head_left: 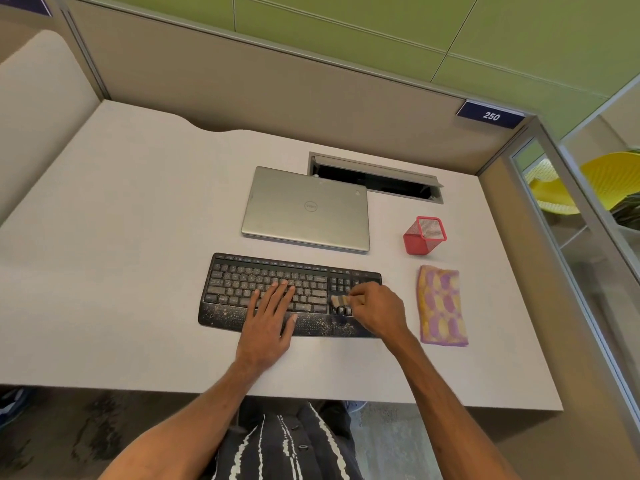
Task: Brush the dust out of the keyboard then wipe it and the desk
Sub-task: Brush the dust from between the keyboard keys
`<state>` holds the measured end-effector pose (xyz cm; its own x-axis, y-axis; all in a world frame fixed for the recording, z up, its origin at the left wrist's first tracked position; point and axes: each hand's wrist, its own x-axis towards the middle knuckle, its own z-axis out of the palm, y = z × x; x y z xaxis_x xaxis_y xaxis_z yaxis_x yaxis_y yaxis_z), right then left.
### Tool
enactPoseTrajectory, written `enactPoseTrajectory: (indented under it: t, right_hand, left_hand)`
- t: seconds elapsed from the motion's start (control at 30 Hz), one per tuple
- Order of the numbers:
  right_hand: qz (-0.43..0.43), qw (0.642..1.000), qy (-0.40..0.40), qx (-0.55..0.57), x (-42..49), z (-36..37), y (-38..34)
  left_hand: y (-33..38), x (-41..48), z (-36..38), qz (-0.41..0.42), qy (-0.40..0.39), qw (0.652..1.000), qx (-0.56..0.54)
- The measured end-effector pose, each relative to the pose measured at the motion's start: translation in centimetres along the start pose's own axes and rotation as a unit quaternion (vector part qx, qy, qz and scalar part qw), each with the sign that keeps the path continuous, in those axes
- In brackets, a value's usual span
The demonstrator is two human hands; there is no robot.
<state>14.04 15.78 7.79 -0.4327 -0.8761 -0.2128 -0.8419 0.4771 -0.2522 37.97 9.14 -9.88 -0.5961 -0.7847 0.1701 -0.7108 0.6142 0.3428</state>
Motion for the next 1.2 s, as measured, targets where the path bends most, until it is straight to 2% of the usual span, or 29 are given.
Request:
enactPoseTrajectory:
  t: [0.13, 0.4, 0.6, 0.93, 1.13, 1.2]
  right_hand:
    - [-0.054, 0.996, 0.044, -0.049, -1.1, 1.3, 1.0]
    - [-0.134, 0.985, 0.001, -0.113, -3.7, 3.0, 1.2]
    - [-0.124, 0.986, 0.053, -0.096, -3.7, 2.1, 1.1]
    - [-0.15, 0.983, 0.014, -0.108, -6.2, 4.0, 1.9]
    - [-0.118, 0.987, 0.085, -0.061, -5.9, 3.7, 2.5]
    - [-0.115, 0.988, 0.083, -0.069, -5.4, 3.8, 2.3]
  left_hand:
    - [-0.1, 0.0, 0.0, 0.002, 0.008, 1.0, -0.004]
    - [0.0, -0.1, -0.1, 0.003, 0.008, 1.0, -0.007]
    - [0.1, -0.1, -0.2, -0.001, 0.006, 1.0, -0.012]
    - [0.0, -0.1, -0.2, 0.005, 0.013, 1.0, -0.01]
    - [0.1, -0.1, -0.4, 0.007, 0.009, 1.0, -0.004]
    - [0.1, -0.2, -0.4, 0.006, 0.01, 1.0, -0.003]
